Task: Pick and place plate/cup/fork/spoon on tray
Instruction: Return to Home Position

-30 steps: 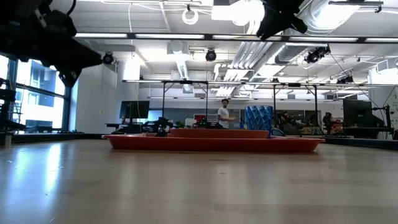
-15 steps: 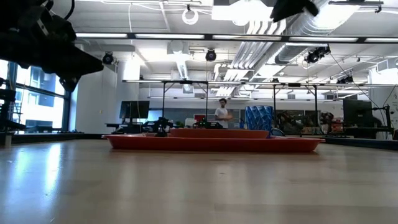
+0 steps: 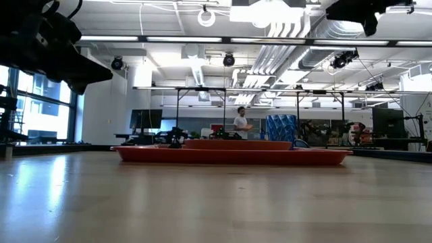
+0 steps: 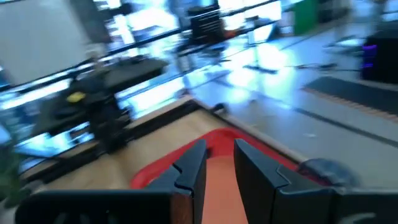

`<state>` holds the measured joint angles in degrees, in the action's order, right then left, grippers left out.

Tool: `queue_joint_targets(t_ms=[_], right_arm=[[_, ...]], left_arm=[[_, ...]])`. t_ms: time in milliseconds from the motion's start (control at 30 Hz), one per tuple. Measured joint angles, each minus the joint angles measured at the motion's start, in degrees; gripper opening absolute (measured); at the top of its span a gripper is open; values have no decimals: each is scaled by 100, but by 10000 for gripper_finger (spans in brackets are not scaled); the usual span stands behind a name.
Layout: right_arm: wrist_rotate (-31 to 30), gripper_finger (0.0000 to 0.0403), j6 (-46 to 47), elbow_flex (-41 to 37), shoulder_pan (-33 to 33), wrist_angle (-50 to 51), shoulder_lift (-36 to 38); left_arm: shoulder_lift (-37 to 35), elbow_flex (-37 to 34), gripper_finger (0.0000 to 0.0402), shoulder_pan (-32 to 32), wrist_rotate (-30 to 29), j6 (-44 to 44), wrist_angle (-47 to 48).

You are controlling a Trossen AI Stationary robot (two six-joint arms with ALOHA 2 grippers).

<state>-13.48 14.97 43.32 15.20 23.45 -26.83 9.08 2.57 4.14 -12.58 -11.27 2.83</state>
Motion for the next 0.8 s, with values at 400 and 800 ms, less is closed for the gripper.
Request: queue_joint_targets(t_ms=[400, 800], right_arm=[[1164, 74, 317, -1962, 0, -192, 1313], [1830, 74, 541, -3151, 0, -1035, 2045]], left_arm=[[0, 0, 47, 0, -1, 647, 2], [0, 0, 47, 0, -2, 643, 1]])
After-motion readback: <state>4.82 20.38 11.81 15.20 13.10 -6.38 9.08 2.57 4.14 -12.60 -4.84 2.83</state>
